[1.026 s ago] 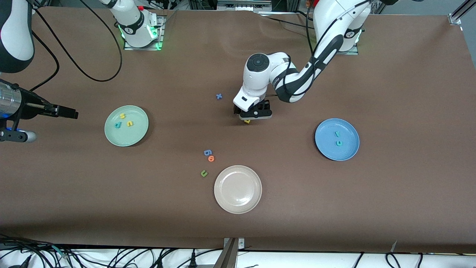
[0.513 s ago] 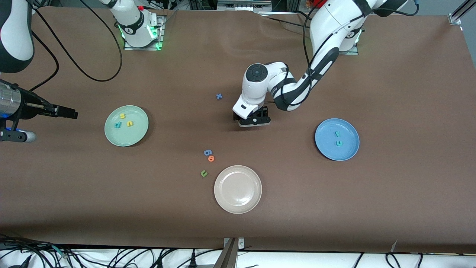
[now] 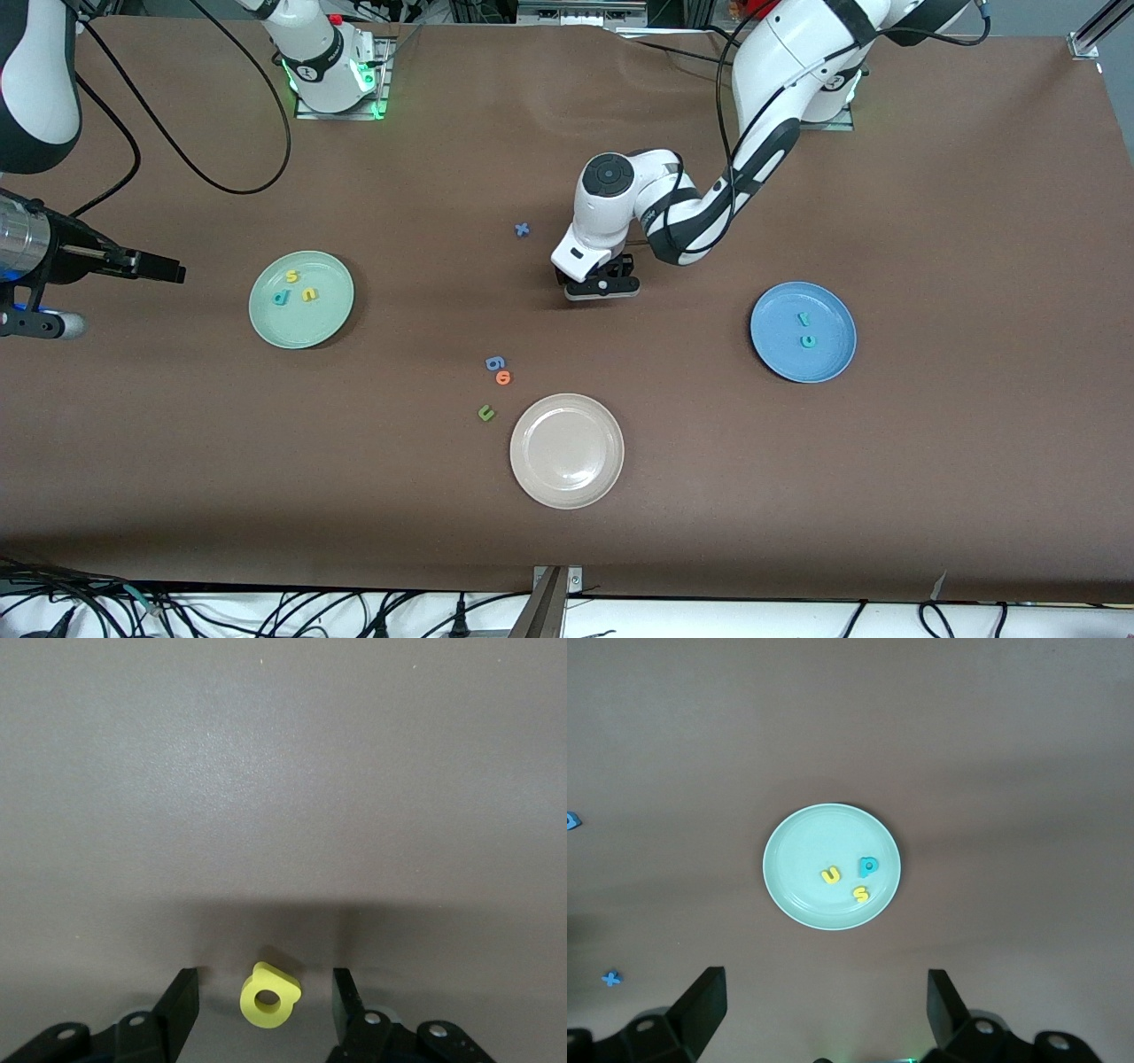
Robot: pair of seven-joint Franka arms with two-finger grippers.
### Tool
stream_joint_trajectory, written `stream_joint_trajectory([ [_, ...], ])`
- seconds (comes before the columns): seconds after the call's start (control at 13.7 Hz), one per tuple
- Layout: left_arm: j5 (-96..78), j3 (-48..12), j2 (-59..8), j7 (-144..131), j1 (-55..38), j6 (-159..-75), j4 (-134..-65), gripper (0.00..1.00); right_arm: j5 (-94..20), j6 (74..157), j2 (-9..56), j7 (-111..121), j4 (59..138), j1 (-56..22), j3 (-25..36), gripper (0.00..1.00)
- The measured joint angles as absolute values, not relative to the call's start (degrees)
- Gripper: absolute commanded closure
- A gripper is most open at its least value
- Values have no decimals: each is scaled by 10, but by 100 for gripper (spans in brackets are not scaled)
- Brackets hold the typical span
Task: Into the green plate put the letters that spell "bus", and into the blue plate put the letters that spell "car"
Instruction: 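Lower the left gripper and grasp the yellow letter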
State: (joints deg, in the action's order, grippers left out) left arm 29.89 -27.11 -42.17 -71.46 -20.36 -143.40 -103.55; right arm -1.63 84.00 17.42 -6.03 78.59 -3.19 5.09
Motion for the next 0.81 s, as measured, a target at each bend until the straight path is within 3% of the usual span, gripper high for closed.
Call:
stream_joint_trajectory([
  [0.44, 300, -271, -426, -715, -203, -1434, -1035, 57, -16, 840, 174, -60, 786, -32, 51, 0],
  [0.51, 300, -271, -426, -715, -203, -1434, -1035, 68, -16, 840, 174, -60, 786, -32, 51, 0],
  [0.81, 300, -272, -425, -715, -203, -1439, -1033, 81, -16, 840, 174, -60, 786, -32, 51, 0],
])
